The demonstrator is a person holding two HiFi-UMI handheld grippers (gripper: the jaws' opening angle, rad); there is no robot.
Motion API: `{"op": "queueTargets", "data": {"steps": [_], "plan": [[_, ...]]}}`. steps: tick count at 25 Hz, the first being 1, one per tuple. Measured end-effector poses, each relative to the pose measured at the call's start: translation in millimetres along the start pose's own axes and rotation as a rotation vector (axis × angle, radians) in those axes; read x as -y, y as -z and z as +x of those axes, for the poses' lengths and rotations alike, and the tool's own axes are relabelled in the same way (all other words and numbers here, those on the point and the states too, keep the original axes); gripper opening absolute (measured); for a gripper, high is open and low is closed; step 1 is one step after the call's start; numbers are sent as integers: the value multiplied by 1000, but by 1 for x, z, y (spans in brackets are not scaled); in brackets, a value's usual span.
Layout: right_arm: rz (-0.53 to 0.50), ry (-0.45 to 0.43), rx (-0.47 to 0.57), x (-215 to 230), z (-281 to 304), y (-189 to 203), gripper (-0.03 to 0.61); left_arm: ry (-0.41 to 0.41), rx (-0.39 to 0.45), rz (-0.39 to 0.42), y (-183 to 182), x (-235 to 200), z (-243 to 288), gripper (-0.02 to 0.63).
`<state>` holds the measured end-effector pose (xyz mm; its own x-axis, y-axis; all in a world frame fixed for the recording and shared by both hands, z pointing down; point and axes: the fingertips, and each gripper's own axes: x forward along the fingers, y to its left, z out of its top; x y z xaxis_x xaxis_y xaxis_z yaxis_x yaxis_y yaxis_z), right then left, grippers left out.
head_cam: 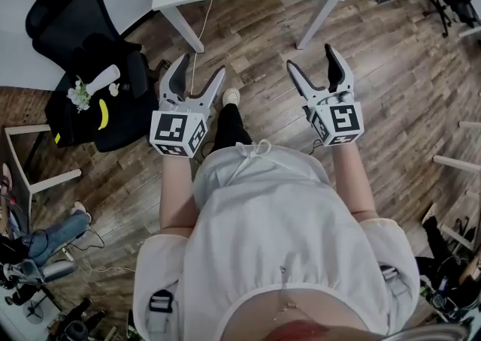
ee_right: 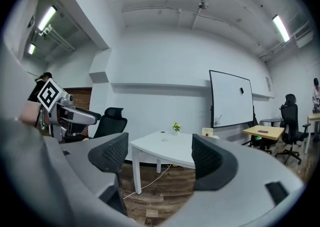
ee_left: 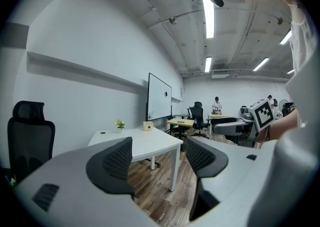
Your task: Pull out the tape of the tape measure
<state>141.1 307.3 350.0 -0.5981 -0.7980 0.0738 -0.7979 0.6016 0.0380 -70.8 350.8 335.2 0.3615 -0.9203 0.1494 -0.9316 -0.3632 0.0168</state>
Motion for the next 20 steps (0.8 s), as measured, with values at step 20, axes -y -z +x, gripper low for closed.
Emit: {"op": "queueTargets", "data": {"steps": [20], "plan": [[1,54,-115,29,332,-11,382,114,-66,-36,-14,-263,225,332]]}}
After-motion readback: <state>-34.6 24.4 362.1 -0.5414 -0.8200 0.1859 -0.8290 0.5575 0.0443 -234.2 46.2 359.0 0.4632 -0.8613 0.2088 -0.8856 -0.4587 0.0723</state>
